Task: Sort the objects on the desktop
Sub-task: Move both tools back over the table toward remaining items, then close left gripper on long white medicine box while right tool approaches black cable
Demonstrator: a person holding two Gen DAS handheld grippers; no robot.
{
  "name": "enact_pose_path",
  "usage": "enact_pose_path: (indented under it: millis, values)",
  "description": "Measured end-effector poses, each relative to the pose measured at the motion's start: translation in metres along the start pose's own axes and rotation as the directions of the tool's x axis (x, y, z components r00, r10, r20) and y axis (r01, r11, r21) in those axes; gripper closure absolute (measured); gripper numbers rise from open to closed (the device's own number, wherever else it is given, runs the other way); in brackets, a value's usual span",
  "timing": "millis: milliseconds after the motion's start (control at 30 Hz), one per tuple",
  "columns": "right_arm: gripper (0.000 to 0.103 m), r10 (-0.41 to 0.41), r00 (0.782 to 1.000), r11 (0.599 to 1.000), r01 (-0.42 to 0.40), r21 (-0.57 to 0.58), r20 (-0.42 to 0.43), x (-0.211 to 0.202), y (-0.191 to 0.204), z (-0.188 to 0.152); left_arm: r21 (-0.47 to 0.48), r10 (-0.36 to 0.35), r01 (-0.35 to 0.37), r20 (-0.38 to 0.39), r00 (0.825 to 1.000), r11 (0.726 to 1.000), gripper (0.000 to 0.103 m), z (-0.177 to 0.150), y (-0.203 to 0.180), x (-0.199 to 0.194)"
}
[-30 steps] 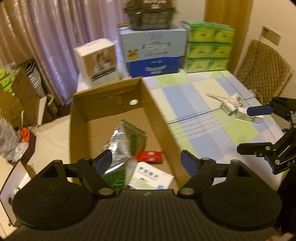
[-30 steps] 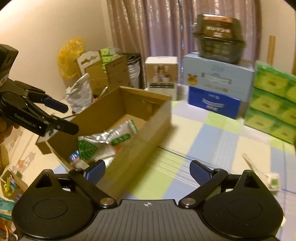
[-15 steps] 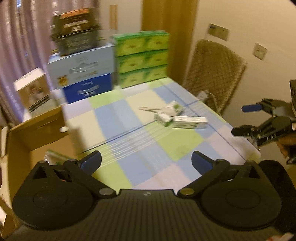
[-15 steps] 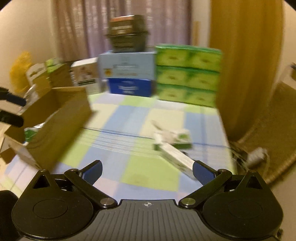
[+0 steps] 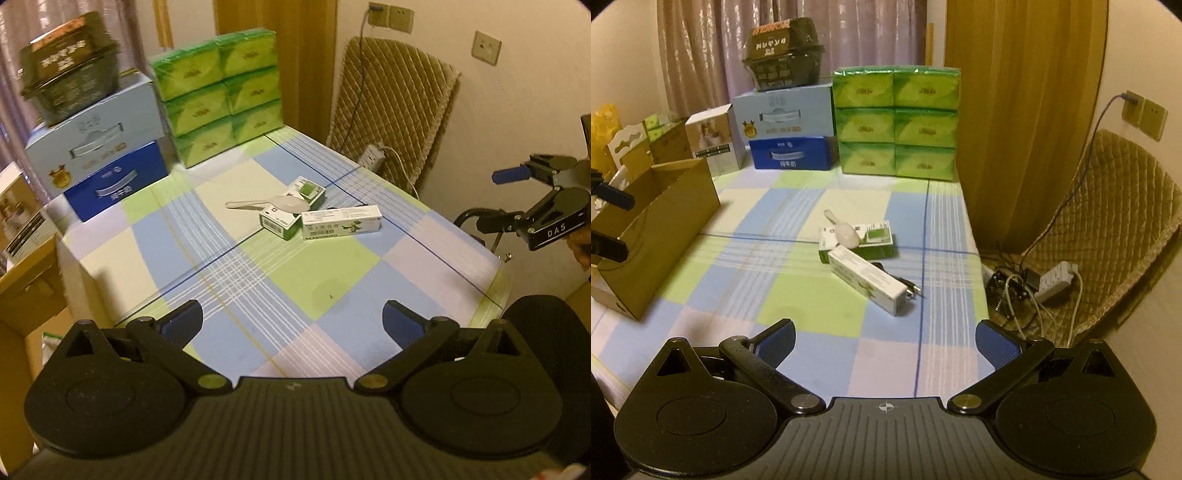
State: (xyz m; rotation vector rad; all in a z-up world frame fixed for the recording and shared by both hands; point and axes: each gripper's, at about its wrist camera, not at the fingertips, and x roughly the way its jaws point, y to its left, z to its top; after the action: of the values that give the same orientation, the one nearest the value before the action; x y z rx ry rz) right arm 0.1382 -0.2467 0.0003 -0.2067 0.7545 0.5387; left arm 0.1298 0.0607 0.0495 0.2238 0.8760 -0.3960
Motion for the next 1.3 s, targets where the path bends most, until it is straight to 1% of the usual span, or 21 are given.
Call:
enact_pose_path:
  millis: [133, 233, 300, 367, 433, 500, 567, 600, 667, 733, 800, 833, 867, 900, 967, 1033, 1067, 1133, 1200, 1300]
  values:
    - [0.002, 0.001, 1.0, 1.0, -0.002, -0.021, -0.012, 0.009, -0.007, -0.002, 0.08, -0.004, 0.006, -0.019, 1.0, 0.997, 0.001, 0.008, -0.007, 0.021]
    - [0.002, 0.008, 1.0, 1.0, -0.008, -0.029, -0.025, 0.019, -0.012, -0.002, 0.151, -0.015, 0.02, -0.031, 0.999, 0.988, 0.002, 0.014, -0.015, 0.039]
    - [0.002, 0.019, 0.999, 0.999, -0.021, -0.049, -0.036, 0.026, -0.014, -0.003, 0.215, -0.021, 0.03, -0.041, 0.999, 0.976, 0.003, 0.018, -0.022, 0.05]
    - [0.002, 0.038, 0.998, 0.995, -0.042, -0.091, -0.048, 0.034, -0.015, -0.003, 0.297, -0.03, 0.041, -0.043, 0.999, 0.954, 0.004, 0.024, -0.029, 0.061]
    - [0.002, 0.059, 0.996, 0.986, -0.068, -0.15, -0.063, 0.042, -0.014, -0.002, 0.394, -0.03, 0.047, -0.051, 0.998, 0.918, 0.006, 0.03, -0.035, 0.073]
    - [0.002, 0.08, 0.994, 0.97, -0.096, -0.222, -0.08, 0.052, -0.012, -0.002, 0.492, -0.028, 0.054, -0.062, 0.998, 0.869, 0.008, 0.036, -0.042, 0.087]
    - [0.002, 0.095, 0.99, 0.946, -0.122, -0.299, -0.106, 0.063, -0.012, -0.002, 0.573, -0.037, 0.07, -0.071, 0.997, 0.817, 0.015, 0.042, -0.047, 0.102]
    - [0.002, 0.096, 0.988, 0.935, -0.13, -0.331, -0.119, 0.069, -0.013, -0.001, 0.604, -0.043, 0.082, -0.08, 0.996, 0.792, 0.017, 0.045, -0.05, 0.11]
    - [0.003, 0.091, 0.985, 0.918, -0.142, -0.372, -0.149, 0.083, -0.017, 0.002, 0.66, -0.055, 0.107, -0.099, 0.994, 0.744, 0.022, 0.05, -0.055, 0.127]
    - [0.006, 0.098, 0.981, 0.908, -0.156, -0.388, -0.165, 0.094, -0.023, 0.007, 0.706, -0.077, 0.137, -0.117, 0.99, 0.694, 0.023, 0.054, -0.06, 0.142]
    - [0.016, 0.105, 0.977, 0.901, -0.173, -0.398, -0.185, 0.105, -0.03, 0.014, 0.75, -0.093, 0.163, -0.136, 0.986, 0.641, 0.025, 0.056, -0.065, 0.157]
    - [0.017, 0.107, 0.975, 0.895, -0.18, -0.408, -0.196, 0.11, -0.032, 0.018, 0.767, -0.098, 0.174, -0.144, 0.985, 0.617, 0.026, 0.057, -0.067, 0.165]
    - [0.018, 0.106, 0.973, 0.888, -0.185, -0.422, -0.203, 0.115, -0.034, 0.02, 0.779, -0.104, 0.184, -0.152, 0.983, 0.599, 0.027, 0.058, -0.069, 0.172]
    - [0.019, 0.104, 0.972, 0.878, -0.19, -0.439, -0.212, 0.12, -0.035, 0.022, 0.785, -0.111, 0.195, -0.161, 0.981, 0.587, 0.027, 0.06, -0.07, 0.179]
    - [0.023, 0.106, 0.965, 0.855, -0.212, -0.473, -0.241, 0.13, -0.036, 0.025, 0.794, -0.123, 0.207, -0.166, 0.978, 0.572, 0.027, 0.063, -0.073, 0.191]
    - [0.025, 0.105, 0.959, 0.833, -0.23, -0.504, -0.264, 0.139, -0.037, 0.026, 0.812, -0.126, 0.207, -0.165, 0.978, 0.547, 0.027, 0.065, -0.076, 0.202]
    - [0.026, 0.103, 0.955, 0.82, -0.24, -0.519, -0.279, 0.144, -0.037, 0.026, 0.816, -0.13, 0.209, -0.165, 0.978, 0.539, 0.027, 0.066, -0.077, 0.207]
    - [0.027, 0.094, 0.95, 0.795, -0.252, -0.551, -0.298, 0.152, -0.037, 0.024, 0.816, -0.14, 0.212, -0.162, 0.977, 0.538, 0.028, 0.071, -0.078, 0.216]
    - [0.028, 0.087, 0.944, 0.774, -0.264, -0.575, -0.318, 0.16, -0.036, 0.022, 0.81, -0.153, 0.221, -0.164, 0.975, 0.543, 0.028, 0.075, -0.077, 0.222]
    - [0.028, 0.082, 0.94, 0.762, -0.274, -0.587, -0.331, 0.171, -0.038, 0.02, 0.799, -0.167, 0.234, -0.169, 0.972, 0.554, 0.029, 0.081, -0.074, 0.234]
